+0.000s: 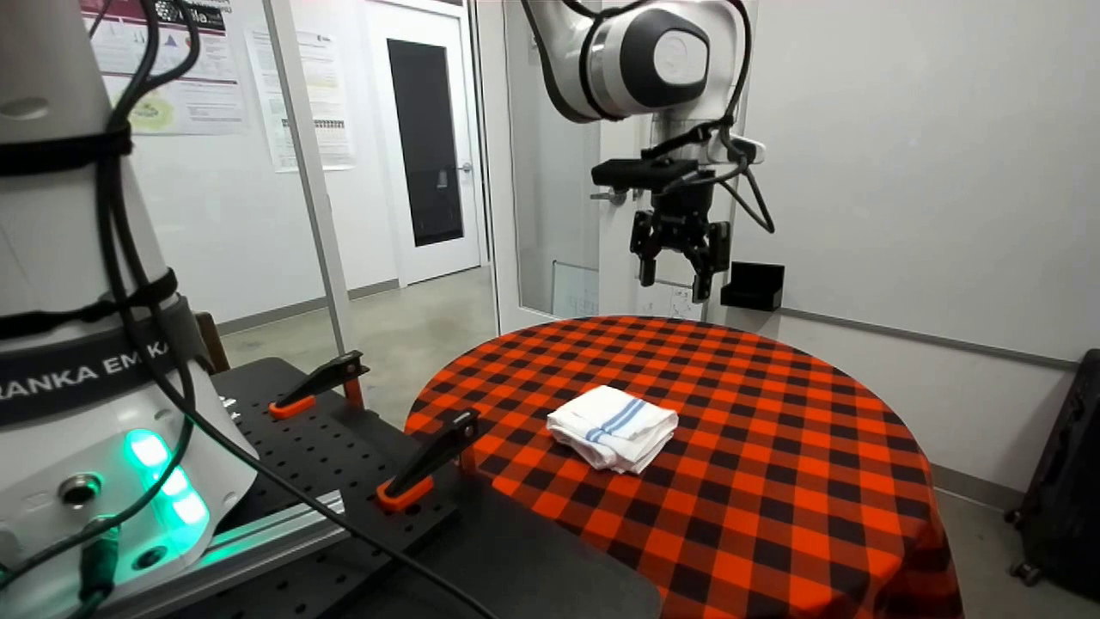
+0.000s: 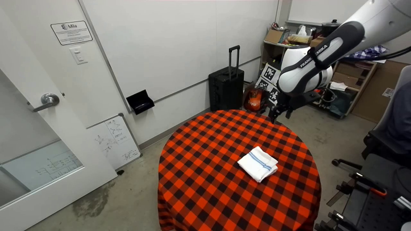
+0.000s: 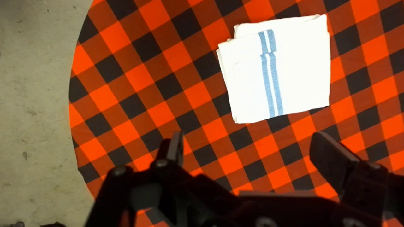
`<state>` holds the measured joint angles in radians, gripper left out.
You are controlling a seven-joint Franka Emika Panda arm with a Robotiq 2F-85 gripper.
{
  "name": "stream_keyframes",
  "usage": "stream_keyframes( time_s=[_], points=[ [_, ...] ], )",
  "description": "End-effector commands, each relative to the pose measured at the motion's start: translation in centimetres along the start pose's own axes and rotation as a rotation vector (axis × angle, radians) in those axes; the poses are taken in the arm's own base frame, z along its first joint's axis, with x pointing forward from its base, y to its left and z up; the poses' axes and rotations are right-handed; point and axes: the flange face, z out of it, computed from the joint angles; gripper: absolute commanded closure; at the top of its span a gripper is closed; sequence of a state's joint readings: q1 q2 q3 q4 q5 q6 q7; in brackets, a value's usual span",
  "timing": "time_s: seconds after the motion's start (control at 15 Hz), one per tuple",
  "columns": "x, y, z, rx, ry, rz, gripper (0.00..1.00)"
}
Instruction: Unfold the towel on the table
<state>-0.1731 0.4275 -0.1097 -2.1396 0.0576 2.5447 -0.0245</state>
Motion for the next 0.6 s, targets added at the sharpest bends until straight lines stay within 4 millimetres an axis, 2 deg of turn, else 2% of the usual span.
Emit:
stream_keyframes(
  time_s=[0.0, 0.33, 0.53],
  points=[
    [3.1, 0.1, 4.3, 0.036, -0.028, 0.023, 0.0],
    [5.7, 0.5, 8.9, 0.063, -0.065, 0.03, 0.0],
    [7.1, 0.6, 11.0, 0.076, -0.086, 0.024, 0.0]
  ],
)
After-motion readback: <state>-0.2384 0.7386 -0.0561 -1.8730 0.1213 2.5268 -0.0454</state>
